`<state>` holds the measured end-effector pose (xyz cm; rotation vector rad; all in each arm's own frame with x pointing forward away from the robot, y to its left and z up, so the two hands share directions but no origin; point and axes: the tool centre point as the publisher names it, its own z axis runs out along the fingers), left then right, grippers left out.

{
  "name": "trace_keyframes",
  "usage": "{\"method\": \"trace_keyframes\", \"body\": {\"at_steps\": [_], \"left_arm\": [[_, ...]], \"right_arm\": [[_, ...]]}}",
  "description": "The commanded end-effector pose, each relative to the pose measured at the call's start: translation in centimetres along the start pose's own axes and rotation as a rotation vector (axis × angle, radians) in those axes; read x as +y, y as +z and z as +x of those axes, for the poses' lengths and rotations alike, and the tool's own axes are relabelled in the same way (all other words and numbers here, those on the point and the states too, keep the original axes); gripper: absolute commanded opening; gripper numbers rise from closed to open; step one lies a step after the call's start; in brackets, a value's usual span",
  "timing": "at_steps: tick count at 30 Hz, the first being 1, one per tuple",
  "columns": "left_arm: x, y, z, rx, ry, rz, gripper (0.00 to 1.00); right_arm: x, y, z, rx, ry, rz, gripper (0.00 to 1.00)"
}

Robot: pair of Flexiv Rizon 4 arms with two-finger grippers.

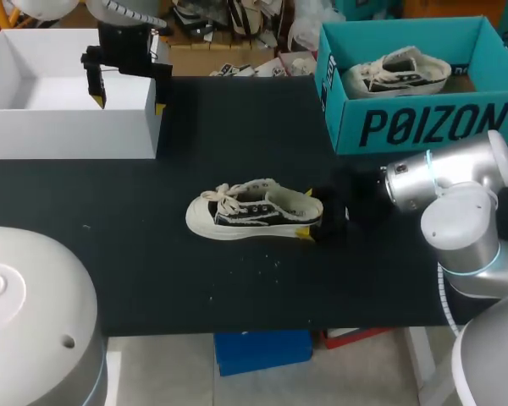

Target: Take the shoe out of the shoebox, open the shoe tongue, remove and reinsert the insole, then place the shoe into the shoebox

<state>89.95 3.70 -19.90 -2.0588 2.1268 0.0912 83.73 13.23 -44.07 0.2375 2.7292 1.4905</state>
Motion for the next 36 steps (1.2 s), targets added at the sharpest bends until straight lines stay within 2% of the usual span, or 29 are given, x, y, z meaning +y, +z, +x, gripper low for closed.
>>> {"method": "trace_keyframes", "body": {"at_steps": [1,11,17,31,33,36], "left_arm": [[0.8,-0.3,2.5,-0.043,0.003,0.020,1.00],[2.1,0.7,9.5,-0.001,0.060,-0.029,1.00],[3.0,1.2,13.1,0.002,0.103,-0.059,1.00],[3.1,1.0,13.1,0.015,0.119,-0.059,1.00],[3.5,0.9,13.2,-0.005,0.078,-0.096,1.00],[4.3,1.1,14.4,-0.007,0.042,-0.110,1.00]], "right_arm": [[-0.1,0.4,0.0,-0.001,0.001,0.001,0.00],[-0.1,0.4,0.0,-0.001,0.001,0.001,0.00],[-0.1,0.4,0.0,-0.001,0.001,0.001,0.00],[-0.1,0.4,0.0,-0.001,0.001,0.001,0.00],[-0.1,0.4,0.0,-0.001,0.001,0.001,0.00],[-0.1,0.4,0.0,-0.001,0.001,0.001,0.00]]}}
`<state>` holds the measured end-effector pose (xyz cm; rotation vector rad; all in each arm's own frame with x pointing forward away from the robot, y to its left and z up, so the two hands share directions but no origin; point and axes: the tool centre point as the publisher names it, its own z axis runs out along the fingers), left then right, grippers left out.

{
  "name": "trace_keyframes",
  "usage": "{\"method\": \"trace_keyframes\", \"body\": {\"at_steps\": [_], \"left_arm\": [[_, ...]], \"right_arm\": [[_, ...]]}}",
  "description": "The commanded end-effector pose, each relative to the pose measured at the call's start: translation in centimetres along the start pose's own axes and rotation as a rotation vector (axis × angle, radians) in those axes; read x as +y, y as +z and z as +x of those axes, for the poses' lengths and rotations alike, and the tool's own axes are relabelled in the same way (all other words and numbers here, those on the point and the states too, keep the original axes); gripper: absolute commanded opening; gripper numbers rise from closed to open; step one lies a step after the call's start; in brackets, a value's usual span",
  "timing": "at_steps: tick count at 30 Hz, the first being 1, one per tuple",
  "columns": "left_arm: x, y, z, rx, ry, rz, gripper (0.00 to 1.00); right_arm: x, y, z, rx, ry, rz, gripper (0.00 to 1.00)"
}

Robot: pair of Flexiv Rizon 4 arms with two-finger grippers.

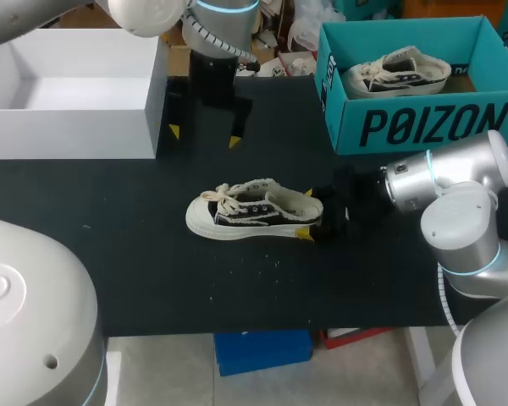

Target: Take the shoe out of the shoebox, open the shoe tongue, remove and reinsert the insole, then place the shoe into the shoebox

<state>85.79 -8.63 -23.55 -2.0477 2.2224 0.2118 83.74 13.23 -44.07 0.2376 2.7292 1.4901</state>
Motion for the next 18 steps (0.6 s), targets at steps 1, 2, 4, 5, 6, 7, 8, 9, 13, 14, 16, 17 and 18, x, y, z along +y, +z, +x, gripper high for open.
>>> {"method": "trace_keyframes", "body": {"at_steps": [1,2,4,5,6,7,8,9,13,14,16,17,18], "left_arm": [[0.4,0.0,1.9,0.004,-0.018,-0.016,1.00],[0.7,0.3,2.3,-0.003,-0.033,-0.025,1.00],[1.1,0.7,3.2,-0.016,-0.035,-0.033,1.00],[1.4,0.9,3.8,-0.024,-0.037,-0.040,1.00],[1.7,1.1,4.3,-0.041,-0.039,-0.042,1.00],[2.0,1.3,4.8,-0.055,-0.042,-0.042,1.00],[2.2,1.6,5.3,-0.061,-0.041,-0.044,1.00],[2.4,1.9,5.8,-0.071,-0.040,-0.048,1.00],[3.2,3.2,7.2,-0.094,-0.044,-0.060,1.00],[3.3,3.5,7.5,-0.097,-0.045,-0.060,1.00],[3.6,4.0,8.0,-0.102,-0.039,-0.059,1.00],[3.6,4.2,8.2,-0.112,-0.043,-0.054,1.00],[3.7,4.4,8.3,-0.117,-0.044,-0.047,1.00]], "right_arm": [[-0.1,0.5,0.0,0.000,0.001,0.001,0.00],[-0.1,0.5,0.0,0.000,0.001,0.001,0.00],[-0.1,0.5,0.0,0.000,0.001,0.001,0.00],[-0.1,0.5,0.0,0.000,0.001,0.001,0.00],[-0.1,0.5,0.0,0.000,0.001,0.001,0.00],[-0.1,0.5,0.0,0.000,0.001,0.001,0.00],[-0.1,0.5,0.0,0.000,0.001,0.001,0.00],[-0.1,0.5,0.0,0.000,0.001,0.001,0.00],[-0.1,0.5,0.0,0.000,0.001,0.001,0.00],[-0.1,0.5,0.0,0.000,0.001,0.001,0.00],[-0.1,0.5,0.0,0.000,0.001,0.001,0.00],[-0.1,0.5,0.0,0.000,0.001,0.001,0.00],[-0.1,0.5,0.0,0.000,0.001,0.001,0.00]]}}
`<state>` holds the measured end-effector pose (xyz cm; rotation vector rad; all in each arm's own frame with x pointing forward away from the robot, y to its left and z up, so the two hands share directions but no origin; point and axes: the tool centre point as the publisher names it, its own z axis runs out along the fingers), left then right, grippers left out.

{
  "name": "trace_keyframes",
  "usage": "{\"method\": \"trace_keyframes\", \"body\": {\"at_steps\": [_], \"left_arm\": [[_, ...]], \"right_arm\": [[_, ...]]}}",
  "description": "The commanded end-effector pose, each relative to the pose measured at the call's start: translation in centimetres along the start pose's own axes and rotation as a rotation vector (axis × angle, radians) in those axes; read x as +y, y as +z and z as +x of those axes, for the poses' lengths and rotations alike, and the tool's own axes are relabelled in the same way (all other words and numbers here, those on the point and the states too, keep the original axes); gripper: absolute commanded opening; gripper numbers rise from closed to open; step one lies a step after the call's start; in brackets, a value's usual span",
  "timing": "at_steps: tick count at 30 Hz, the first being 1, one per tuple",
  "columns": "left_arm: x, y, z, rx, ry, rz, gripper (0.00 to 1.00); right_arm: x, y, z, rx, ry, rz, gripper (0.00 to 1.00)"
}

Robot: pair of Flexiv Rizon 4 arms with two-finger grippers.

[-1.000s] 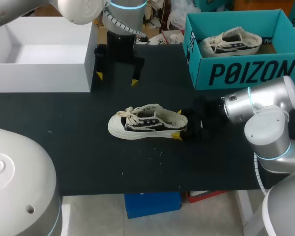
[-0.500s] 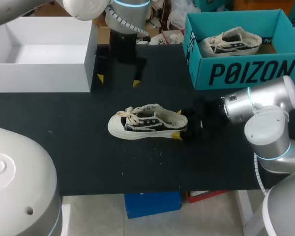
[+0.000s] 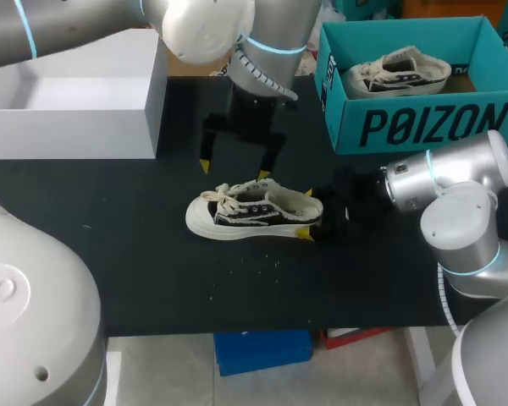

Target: Take the shoe out of the shoebox, open the shoe tongue, remove and reinsert the insole, then place the shoe into the shoebox

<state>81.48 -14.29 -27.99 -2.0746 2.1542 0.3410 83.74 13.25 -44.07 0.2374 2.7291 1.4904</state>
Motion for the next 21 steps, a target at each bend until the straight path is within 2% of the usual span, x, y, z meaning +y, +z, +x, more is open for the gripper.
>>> {"method": "trace_keyframes", "body": {"at_steps": [1,6,10,21], "left_arm": [[0.0,1.0,1.9,-0.040,-0.005,0.010,1.00],[-0.2,1.9,2.7,-0.042,-0.005,0.014,1.00],[-0.1,2.5,3.5,-0.051,-0.011,0.049,1.00],[-0.2,5.0,4.7,-0.011,0.002,0.071,1.00]], "right_arm": [[-0.1,0.4,0.0,-0.001,0.001,0.001,0.00],[-0.1,0.4,0.0,-0.001,0.001,0.001,0.00],[-0.1,0.4,0.0,-0.001,0.001,0.001,0.00],[-0.1,0.4,0.0,-0.001,0.001,0.001,0.00]]}}
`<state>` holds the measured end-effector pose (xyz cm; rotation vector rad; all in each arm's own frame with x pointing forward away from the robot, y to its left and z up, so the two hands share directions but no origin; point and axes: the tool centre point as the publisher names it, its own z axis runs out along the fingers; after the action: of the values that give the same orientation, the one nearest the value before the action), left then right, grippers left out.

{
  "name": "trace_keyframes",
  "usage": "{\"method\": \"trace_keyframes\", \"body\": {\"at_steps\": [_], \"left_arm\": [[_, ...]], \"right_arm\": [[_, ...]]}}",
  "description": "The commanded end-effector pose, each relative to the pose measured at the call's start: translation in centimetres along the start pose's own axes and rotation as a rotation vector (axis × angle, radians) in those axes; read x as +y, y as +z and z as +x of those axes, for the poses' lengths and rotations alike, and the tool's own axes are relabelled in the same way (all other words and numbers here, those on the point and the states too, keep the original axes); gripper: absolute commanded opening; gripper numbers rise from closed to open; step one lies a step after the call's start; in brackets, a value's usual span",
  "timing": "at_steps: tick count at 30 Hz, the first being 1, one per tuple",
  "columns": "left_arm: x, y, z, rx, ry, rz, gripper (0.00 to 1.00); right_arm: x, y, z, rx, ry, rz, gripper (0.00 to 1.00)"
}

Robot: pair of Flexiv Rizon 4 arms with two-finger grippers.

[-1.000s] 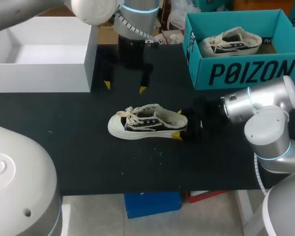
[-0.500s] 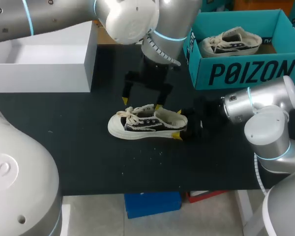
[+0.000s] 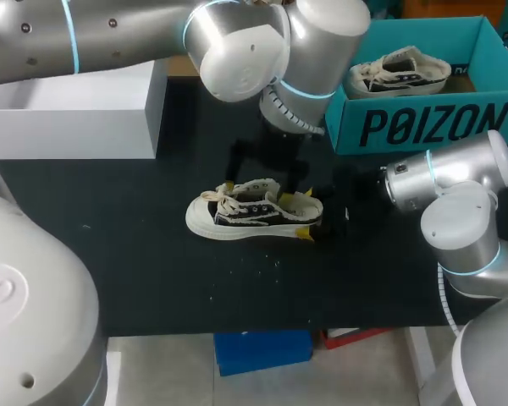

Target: Take the shoe out of the shoebox, open the shoe tongue, remove and reinsert the insole, then place the shoe into the shoebox

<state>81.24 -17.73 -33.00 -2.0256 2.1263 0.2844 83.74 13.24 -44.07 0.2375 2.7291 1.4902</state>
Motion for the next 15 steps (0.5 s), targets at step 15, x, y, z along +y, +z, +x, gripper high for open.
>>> {"method": "trace_keyframes", "body": {"at_steps": [15], "left_arm": [[-1.0,3.7,1.5,-0.042,0.013,-0.020,1.00]], "right_arm": [[-0.1,0.4,0.0,0.000,0.001,0.001,0.00]]}}
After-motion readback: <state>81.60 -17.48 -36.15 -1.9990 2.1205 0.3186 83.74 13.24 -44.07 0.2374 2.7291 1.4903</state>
